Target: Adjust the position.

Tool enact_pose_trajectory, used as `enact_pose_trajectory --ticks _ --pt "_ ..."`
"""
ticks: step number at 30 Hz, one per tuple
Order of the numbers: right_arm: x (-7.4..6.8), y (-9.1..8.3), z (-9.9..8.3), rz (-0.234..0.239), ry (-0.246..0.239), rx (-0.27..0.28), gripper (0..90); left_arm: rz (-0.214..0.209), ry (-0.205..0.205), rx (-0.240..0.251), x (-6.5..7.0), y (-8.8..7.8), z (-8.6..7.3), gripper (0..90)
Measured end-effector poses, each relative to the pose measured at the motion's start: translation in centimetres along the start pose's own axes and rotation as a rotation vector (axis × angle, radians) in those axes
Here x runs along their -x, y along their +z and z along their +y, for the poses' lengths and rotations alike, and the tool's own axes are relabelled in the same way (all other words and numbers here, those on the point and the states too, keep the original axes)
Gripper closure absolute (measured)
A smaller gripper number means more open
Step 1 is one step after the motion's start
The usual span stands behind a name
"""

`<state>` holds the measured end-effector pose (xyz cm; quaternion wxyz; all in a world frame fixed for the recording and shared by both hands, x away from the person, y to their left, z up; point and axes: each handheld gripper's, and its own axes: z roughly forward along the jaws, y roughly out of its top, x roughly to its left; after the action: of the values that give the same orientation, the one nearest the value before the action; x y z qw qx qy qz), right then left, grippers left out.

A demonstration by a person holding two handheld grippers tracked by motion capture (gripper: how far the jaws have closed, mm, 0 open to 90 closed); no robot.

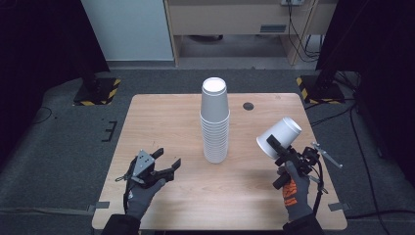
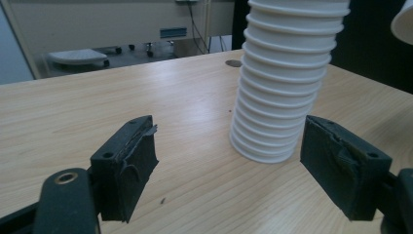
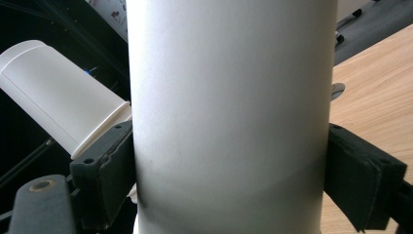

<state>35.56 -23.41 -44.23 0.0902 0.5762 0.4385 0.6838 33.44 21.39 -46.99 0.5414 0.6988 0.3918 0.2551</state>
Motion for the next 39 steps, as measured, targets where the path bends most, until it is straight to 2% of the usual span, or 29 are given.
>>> enact_pose_trajectory --ticks 19,39 --pt "-0.2 0.0 -0.1 0.015 0.016 -0.009 14.5 -0.108 0.052 0.039 4.4 2.3 1.7 24.2" --pt "-0.5 0.1 -0.3 0.025 0.03 -0.018 14.6 -0.178 0.086 0.076 8.1 4.9 3.0 28.5"
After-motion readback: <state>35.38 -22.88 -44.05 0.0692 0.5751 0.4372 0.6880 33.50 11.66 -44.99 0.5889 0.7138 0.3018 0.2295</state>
